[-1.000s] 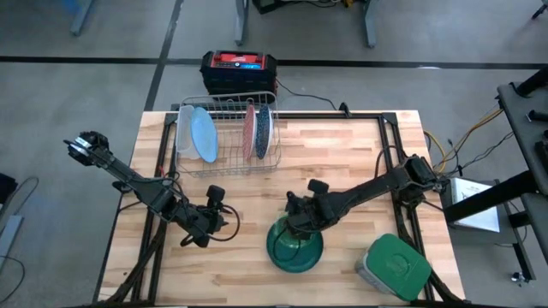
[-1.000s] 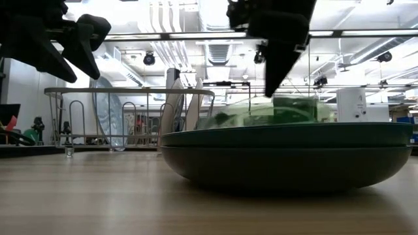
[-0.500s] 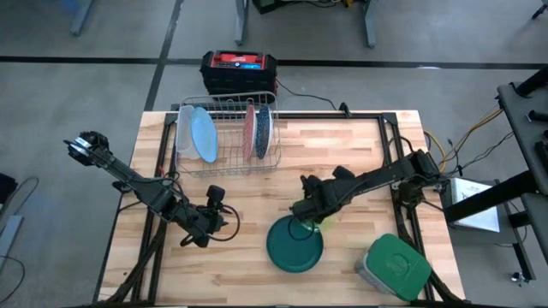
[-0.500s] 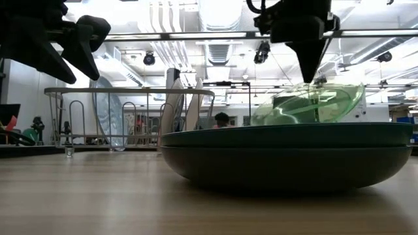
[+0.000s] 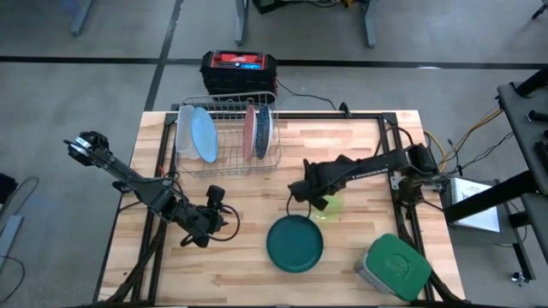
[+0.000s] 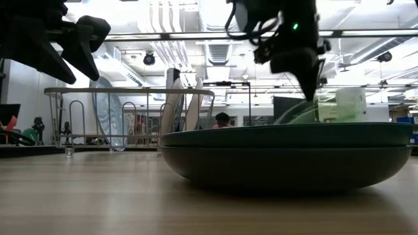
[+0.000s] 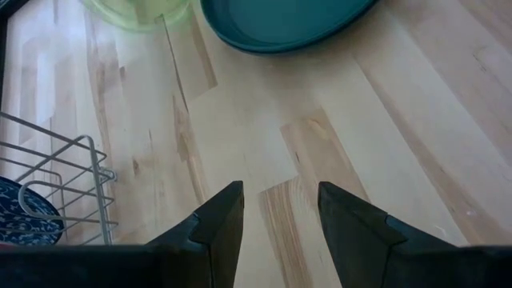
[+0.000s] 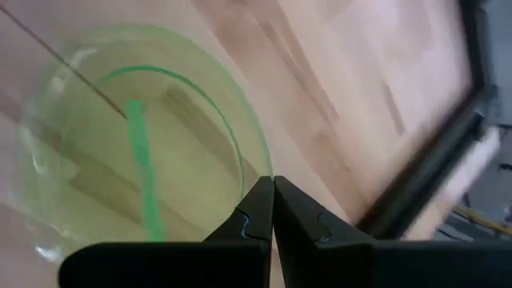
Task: Sort dishes
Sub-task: Move the light green plate to the center of the table, then put the green plate into the dish rack
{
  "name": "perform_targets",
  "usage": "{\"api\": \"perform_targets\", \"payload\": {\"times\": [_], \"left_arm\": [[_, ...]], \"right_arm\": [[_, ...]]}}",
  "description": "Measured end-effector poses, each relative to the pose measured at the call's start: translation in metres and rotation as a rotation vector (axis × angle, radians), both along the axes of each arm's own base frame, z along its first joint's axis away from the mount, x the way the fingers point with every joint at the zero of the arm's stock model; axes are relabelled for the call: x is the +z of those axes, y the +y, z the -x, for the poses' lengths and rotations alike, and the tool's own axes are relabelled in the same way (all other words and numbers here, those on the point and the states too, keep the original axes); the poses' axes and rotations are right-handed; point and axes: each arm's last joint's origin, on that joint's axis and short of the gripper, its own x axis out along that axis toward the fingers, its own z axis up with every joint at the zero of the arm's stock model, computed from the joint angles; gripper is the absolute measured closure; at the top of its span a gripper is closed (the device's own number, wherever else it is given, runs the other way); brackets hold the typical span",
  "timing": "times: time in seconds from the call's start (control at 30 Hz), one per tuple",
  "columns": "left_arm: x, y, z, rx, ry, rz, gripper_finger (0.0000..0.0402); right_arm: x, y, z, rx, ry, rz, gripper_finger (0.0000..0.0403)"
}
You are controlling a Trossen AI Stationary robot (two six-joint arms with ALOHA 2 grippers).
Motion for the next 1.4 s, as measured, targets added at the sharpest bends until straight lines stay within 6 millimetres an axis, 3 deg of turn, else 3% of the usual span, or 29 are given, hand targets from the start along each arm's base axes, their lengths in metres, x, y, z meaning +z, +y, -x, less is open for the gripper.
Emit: {"api": "perform_targets", "payload": {"times": [0.23,0.53,0.93,1.13,1.4], "left_arm": [[0.000,0.000,0.000,0.000,0.000,0.002,0.0249],[-0.001,0.000,0.001,0.003,0.008,0.000,0.0249],[-0.001,0.001,0.001,0.006,0.015,0.000,0.0249],[-0.002,0.000,0.001,-0.001,0.016,0.000,0.0249],[-0.002,-0.013,-0.015,-0.145,-0.070,0.059,0.0249]], "right_arm": [[-0.025,-0.025,-0.009,0.037,-0.074,-0.080,0.0403],[-0.041,-0.031,-0.004,-0.019,-0.076,-0.077,0.0397],[-0.029,-0.026,0.008,-0.134,-0.064,-0.044,0.0277],[-0.008,0.004,0.010,-0.163,-0.246,-0.144,0.0231],[0.003,0.075,0.012,-0.267,-0.465,-0.348,0.0226]]}}
